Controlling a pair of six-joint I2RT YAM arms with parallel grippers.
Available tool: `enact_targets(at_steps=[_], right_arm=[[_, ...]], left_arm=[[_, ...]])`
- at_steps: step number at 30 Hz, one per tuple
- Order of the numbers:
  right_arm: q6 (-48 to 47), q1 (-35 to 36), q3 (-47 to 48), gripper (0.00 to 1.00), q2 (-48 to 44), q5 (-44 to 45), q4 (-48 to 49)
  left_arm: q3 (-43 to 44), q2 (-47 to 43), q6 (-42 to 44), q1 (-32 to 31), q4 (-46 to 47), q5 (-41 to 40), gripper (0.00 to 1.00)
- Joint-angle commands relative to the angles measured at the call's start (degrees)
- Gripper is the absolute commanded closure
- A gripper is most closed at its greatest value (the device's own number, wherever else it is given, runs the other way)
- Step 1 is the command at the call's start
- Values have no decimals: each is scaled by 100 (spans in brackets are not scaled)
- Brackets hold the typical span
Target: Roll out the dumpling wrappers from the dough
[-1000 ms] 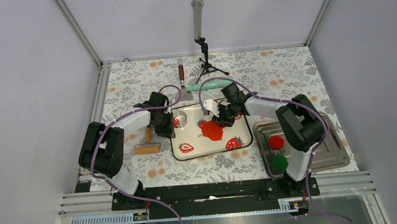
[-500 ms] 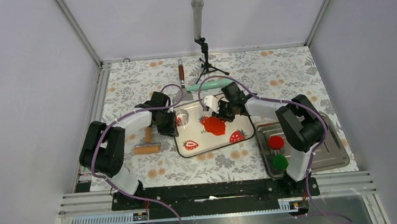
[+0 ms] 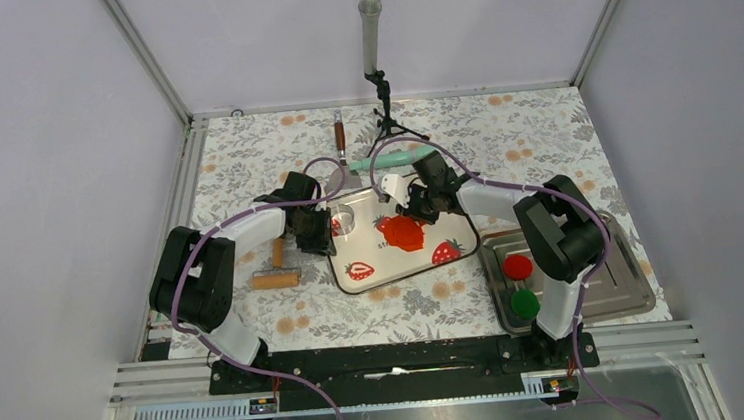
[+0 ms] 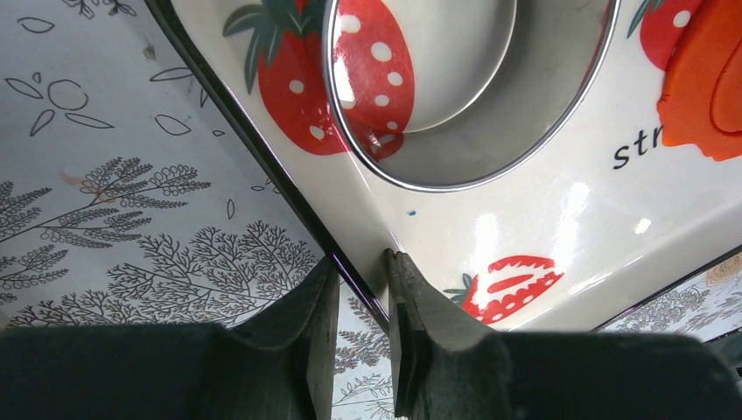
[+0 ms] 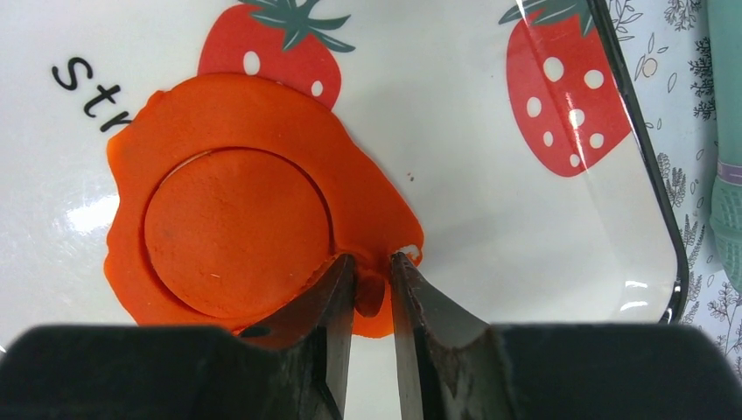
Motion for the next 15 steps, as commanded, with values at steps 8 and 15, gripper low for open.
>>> enact_targets(at_steps=[8, 15], right_arm=[[393, -7, 500, 73, 155, 327, 577], [764, 59, 660, 73, 43, 372, 570]], left_arm=[[-114, 251, 506, -184, -282, 6, 100], [-125, 216, 514, -184, -281, -6, 100]])
